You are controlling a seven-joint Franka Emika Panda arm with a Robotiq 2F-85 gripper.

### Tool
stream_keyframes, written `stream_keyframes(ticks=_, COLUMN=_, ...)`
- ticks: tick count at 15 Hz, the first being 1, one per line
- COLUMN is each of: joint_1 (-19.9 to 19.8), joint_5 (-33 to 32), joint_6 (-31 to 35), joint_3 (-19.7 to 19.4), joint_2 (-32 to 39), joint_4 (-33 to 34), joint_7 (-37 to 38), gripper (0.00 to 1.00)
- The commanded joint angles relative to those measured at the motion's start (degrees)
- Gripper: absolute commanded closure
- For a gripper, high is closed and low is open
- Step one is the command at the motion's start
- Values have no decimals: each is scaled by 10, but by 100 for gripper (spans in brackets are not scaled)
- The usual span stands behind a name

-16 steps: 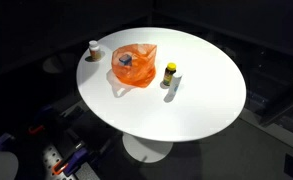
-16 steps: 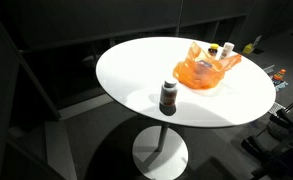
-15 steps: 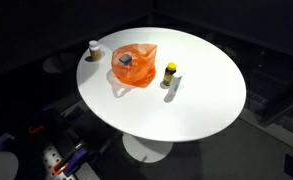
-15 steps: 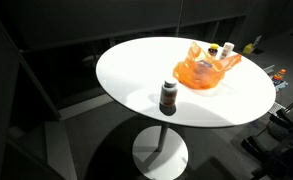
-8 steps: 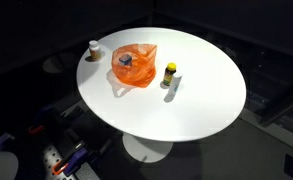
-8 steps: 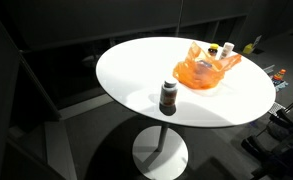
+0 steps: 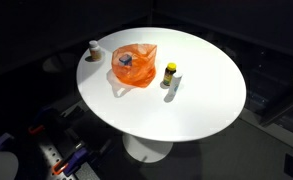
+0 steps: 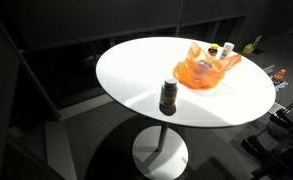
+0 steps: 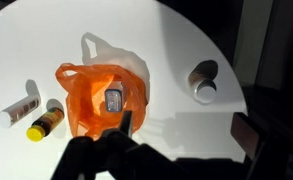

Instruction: Put the white and orange bottle in the orange plastic bag

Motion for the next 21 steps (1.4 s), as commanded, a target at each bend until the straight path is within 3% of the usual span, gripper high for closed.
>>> stream_keyframes(ticks=1, joint_1=14, joint_5=-41, joint_6=27, joint_3=6, joint_2=54, joint_4=17, joint_7=-22, gripper=0)
stream_keyframes(ticks=6, joint_1=38, joint_5=-67, joint_6=116, joint_3=5, joint_2=130, joint_4=20, joint_7=-65, gripper=0)
stream_keyframes(ticks=14, joint_1=46, joint_5=-36, joint_6=276, joint_3=4, joint_2=224, joint_4=29, joint_7=-166, gripper=0)
stream_keyframes(ticks=21, joint_1=48, joint_5=30, joint_6=278, joint_3=19, joint_2=272, joint_4=38, joint_7=-213, gripper=0)
